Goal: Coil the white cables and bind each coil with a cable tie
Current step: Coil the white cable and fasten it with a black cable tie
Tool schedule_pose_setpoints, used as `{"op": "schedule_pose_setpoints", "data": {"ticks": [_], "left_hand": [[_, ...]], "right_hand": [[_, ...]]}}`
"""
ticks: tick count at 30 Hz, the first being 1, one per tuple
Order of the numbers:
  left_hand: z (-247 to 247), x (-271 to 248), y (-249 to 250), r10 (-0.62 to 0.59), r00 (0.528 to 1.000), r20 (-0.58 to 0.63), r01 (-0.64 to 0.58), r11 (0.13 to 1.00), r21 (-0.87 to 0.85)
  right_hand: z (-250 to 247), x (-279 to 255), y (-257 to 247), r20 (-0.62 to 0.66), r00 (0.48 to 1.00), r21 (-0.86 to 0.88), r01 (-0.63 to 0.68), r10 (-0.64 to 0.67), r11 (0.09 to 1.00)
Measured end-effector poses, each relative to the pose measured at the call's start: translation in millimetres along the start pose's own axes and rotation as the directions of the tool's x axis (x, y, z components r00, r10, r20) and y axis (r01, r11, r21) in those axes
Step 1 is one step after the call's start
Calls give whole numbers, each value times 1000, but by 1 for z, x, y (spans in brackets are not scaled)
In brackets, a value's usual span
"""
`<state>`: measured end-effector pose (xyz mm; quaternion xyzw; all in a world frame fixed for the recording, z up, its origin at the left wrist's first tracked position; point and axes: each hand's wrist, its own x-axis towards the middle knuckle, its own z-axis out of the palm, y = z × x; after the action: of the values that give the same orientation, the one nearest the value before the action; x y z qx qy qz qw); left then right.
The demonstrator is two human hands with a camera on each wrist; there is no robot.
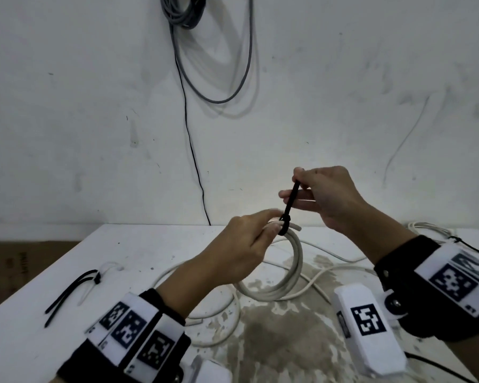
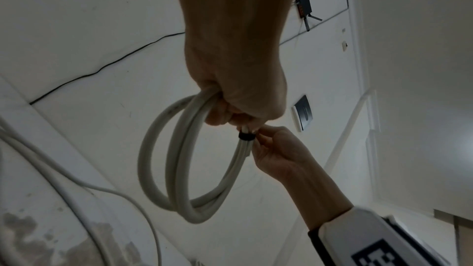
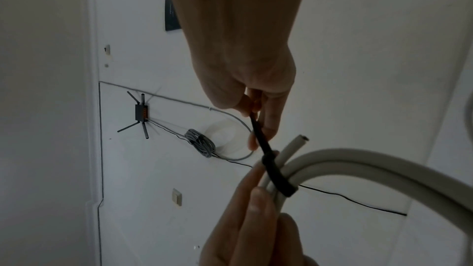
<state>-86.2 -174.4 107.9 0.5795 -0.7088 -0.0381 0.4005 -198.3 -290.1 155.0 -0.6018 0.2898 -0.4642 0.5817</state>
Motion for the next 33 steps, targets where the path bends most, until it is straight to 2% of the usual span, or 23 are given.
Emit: {"op": "schedule_pose_setpoints", "data": {"ticks": [2, 9, 13, 15, 17, 19, 20, 22, 24, 28, 31, 33], "left_hand": [[-3, -1, 6, -30, 998, 61, 33, 998, -45], [-13, -1, 22, 32, 987, 159, -9, 990, -144], [-15, 4, 13, -36, 999, 31, 41, 979, -200], [-15, 6, 8, -78, 997, -27, 69, 965, -252], [-18, 8, 7, -94, 993, -66, 72, 956, -283], [-22, 10, 5, -103, 988, -111, 67, 955, -288], [-24, 12, 3, -107, 986, -129, 65, 953, -295], [-26, 13, 2, -109, 983, -150, 60, 953, -297], [-25, 13, 5, -113, 979, -168, 60, 956, -288], [-21, 13, 8, -197, 960, -200, 111, 921, -374], [-17, 13, 2, -220, 952, -212, 134, 924, -357], [-15, 14, -1, -236, 956, -176, 161, 920, -358]], "right_hand": [[0, -1, -1, 14, 1000, -39, -17, 18, 999], [7, 3, 0, -30, 996, 1, -82, 82, 997], [10, 3, 0, -49, 999, 26, 14, -13, 1000], [11, 0, -1, 3, 999, -64, 39, -39, 997], [12, -8, -3, 113, 993, -239, -12, 40, 971], [12, -18, -2, 257, 956, -331, -52, 143, 942], [12, -24, -1, 323, 934, -349, -34, 154, 937], [13, -31, 2, 386, 916, -331, 28, 108, 943], [15, -36, 5, 387, 922, -294, 95, 28, 951], [22, -42, 13, 364, 925, -282, 222, -110, 933], [22, -44, 17, 372, 917, -298, 265, -144, 917], [19, -44, 18, 398, 908, -358, 286, -132, 889]]}}
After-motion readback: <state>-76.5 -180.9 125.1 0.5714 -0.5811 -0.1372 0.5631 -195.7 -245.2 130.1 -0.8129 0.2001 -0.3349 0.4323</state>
